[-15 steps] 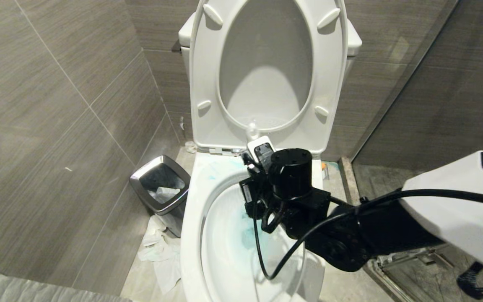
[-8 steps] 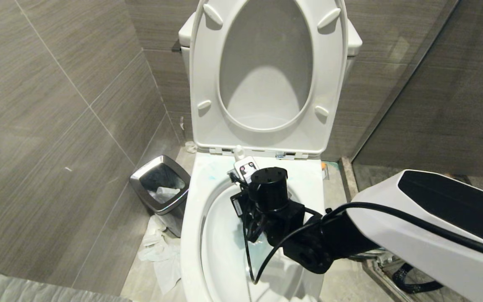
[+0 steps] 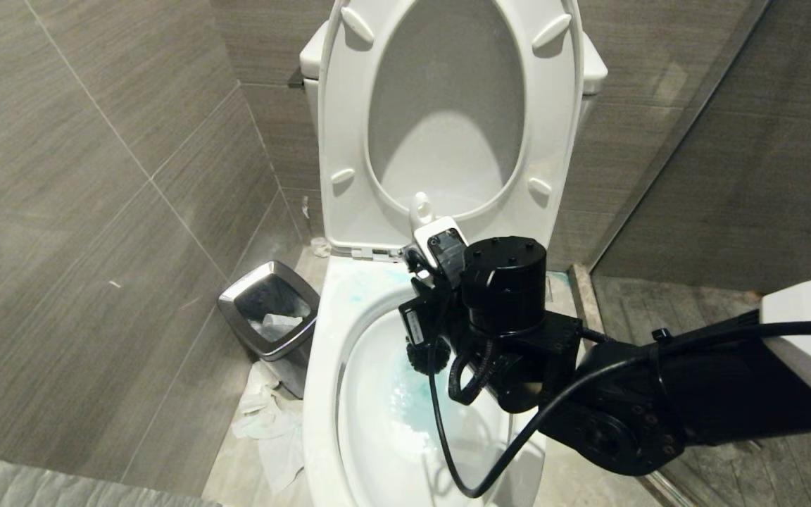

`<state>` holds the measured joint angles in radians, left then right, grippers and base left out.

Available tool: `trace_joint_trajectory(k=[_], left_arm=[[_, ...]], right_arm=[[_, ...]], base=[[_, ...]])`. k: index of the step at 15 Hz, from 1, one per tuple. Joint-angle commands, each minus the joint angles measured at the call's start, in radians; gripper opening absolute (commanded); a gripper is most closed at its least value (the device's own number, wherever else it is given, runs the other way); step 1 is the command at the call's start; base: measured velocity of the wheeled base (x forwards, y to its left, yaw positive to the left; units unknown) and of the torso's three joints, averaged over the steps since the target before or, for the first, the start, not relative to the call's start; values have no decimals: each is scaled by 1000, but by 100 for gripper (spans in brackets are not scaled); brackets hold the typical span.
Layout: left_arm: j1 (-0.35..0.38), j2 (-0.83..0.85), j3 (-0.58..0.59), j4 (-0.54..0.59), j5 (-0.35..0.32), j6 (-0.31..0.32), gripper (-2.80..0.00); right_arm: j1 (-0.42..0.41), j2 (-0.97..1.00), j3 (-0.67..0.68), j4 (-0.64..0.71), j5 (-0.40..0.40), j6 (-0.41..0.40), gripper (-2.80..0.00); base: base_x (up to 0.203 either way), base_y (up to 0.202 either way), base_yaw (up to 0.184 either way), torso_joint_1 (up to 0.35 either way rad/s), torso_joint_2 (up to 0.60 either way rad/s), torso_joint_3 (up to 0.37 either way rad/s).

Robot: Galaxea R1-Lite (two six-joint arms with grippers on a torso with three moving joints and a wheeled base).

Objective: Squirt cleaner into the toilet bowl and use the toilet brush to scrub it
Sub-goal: Scrub the toilet bowl

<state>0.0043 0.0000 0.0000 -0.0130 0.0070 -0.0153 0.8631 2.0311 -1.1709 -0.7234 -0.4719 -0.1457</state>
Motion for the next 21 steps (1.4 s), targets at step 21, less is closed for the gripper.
trace_joint_trajectory(k=[21], left_arm=[[0, 0, 8, -1, 1, 0, -280]], right_arm=[[-10, -105, 170, 18, -9, 24, -280]], base=[[0, 0, 0, 0, 0, 0]])
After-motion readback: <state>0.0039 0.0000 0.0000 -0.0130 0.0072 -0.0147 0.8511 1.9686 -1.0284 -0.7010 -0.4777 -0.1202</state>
